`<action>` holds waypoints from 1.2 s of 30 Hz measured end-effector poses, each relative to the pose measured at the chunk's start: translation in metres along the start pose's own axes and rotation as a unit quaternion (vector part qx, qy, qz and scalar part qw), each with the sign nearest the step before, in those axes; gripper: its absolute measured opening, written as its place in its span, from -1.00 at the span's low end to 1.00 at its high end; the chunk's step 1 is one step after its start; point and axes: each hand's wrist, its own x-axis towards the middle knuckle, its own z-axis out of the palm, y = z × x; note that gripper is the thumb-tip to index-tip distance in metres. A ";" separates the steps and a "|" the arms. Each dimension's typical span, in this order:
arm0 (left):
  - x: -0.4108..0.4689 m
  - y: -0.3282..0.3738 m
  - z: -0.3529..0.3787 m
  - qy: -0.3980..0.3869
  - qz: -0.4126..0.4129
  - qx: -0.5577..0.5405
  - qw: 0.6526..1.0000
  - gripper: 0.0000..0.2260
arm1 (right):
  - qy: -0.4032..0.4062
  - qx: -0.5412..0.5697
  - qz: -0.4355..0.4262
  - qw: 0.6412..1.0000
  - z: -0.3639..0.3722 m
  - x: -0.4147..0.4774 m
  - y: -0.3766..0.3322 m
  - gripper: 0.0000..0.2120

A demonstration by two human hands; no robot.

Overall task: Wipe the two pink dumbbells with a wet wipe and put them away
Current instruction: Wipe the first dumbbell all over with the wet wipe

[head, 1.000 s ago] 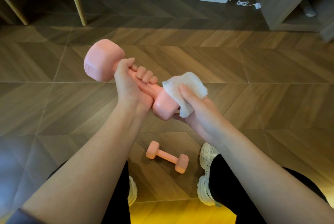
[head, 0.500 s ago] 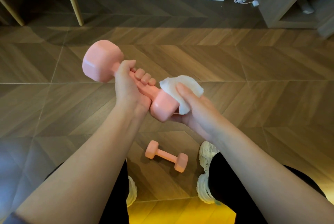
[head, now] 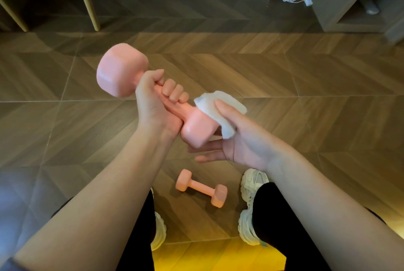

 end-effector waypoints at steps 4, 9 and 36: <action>0.000 -0.002 -0.002 0.029 -0.013 0.010 0.999 -0.73 | 0.019 -0.014 -0.049 0.999 0.002 -0.001 0.010 -0.47; 0.000 -0.005 0.000 0.052 -0.019 0.011 0.998 -0.70 | 0.141 -0.136 -0.097 0.976 0.014 0.006 0.013 -0.45; 0.005 -0.003 0.001 0.063 -0.026 -0.019 0.998 -0.74 | 0.120 -0.111 -0.110 0.980 0.011 0.011 0.010 -0.63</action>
